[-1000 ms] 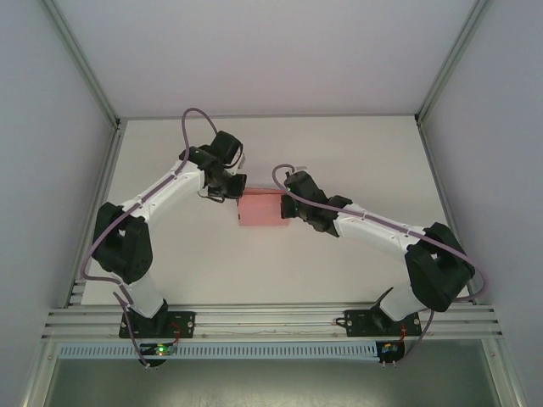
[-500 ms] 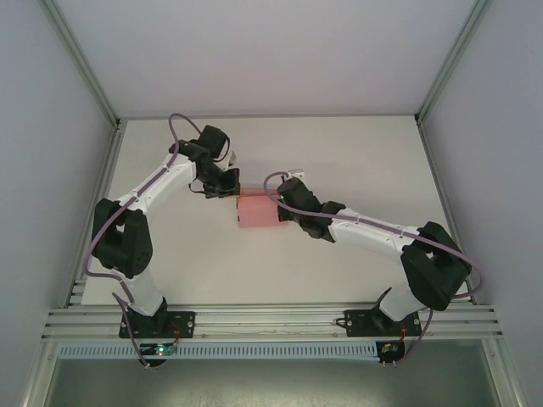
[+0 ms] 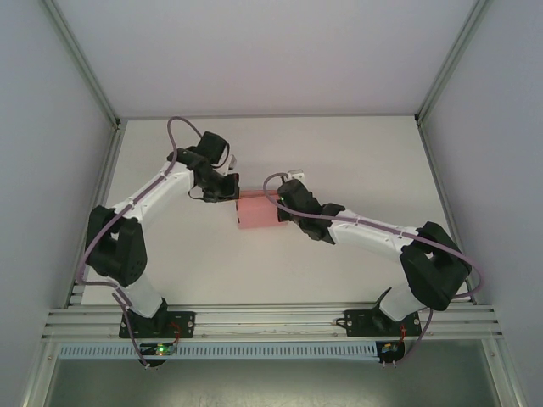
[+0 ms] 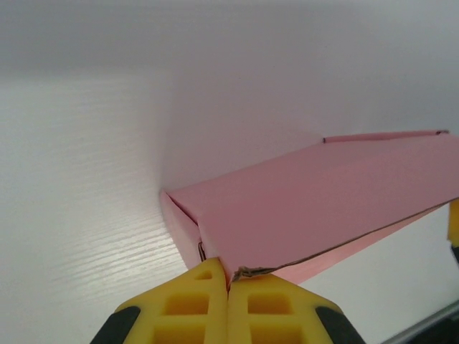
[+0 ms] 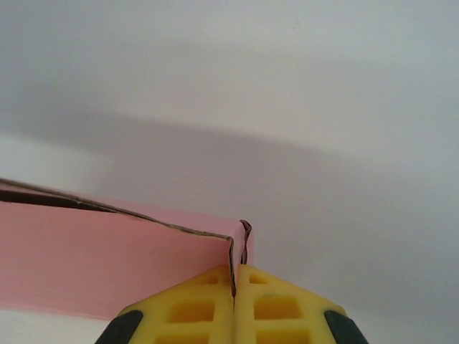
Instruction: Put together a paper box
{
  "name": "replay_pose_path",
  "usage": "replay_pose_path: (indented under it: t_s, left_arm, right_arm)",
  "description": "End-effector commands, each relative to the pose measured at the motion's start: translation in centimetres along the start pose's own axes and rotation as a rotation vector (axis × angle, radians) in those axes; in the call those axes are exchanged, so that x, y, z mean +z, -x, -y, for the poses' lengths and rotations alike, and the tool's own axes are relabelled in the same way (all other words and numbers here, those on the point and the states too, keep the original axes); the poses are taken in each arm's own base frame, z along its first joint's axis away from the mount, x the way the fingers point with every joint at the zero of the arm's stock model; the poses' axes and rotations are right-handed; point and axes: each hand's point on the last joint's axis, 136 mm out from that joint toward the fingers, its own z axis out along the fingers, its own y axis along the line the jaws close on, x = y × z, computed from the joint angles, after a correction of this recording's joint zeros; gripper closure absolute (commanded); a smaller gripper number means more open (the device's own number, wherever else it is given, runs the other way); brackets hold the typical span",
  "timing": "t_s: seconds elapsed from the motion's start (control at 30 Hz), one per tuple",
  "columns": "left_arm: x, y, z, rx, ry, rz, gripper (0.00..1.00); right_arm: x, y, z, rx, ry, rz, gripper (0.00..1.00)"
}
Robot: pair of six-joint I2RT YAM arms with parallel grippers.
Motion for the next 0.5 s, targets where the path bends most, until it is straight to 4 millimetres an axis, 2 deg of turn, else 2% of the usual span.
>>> replay_pose_path:
  t_s: [0.0, 0.17, 0.3, 0.47]
  left_arm:
    - [2.2, -2.6, -0.8, 0.027, 0.051, -0.03, 1.0]
    - [4.2, -4.4, -1.8, 0.025, 0.084, 0.012, 1.0]
    - [5.0, -5.1, -1.0, 0.05, 0.091, 0.083, 1.0]
    - [5.4, -6.7, -1.9, 0.046, 0.187, 0.136, 1.0]
  right_arm:
    - [0.9, -6.8, 1.5, -0.07, -0.043, -0.204, 1.0]
    - [0.8, -6.6, 1.8, -0.044, -0.045, -0.165, 1.0]
    - [0.7, -6.3, 1.7, -0.015, -0.031, -0.133, 1.0]
    - [0.3, -6.4, 1.5, -0.003, -0.028, -0.094, 1.0]
